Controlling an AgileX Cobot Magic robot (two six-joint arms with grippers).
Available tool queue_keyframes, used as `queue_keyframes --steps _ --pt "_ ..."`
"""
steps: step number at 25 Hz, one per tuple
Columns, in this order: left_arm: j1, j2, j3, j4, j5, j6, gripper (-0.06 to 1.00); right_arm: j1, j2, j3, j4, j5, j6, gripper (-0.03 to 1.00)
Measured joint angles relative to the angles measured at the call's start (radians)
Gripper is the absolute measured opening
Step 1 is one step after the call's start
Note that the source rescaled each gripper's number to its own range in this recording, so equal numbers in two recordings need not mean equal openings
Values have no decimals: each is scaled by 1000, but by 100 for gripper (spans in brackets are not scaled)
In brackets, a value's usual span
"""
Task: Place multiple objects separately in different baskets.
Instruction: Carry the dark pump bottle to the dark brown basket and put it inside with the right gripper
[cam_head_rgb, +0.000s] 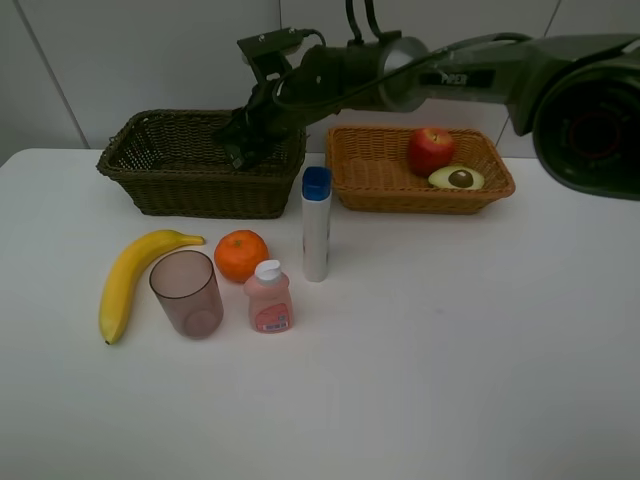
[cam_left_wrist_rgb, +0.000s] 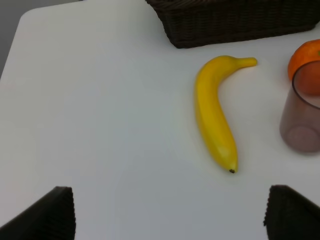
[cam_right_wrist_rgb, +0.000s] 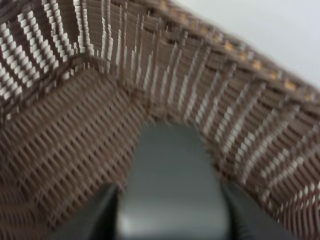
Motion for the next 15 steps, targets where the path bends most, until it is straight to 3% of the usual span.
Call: queue_keyframes --steps 3,5,15 --pt "0 0 0 0 0 0 100 0 -3 -6 0 -17 0 48" --pt "0 0 0 0 0 0 100 0 -3 -8 1 -19 0 59" --pt "0 0 0 0 0 0 100 0 -3 -8 20 -22 0 71"
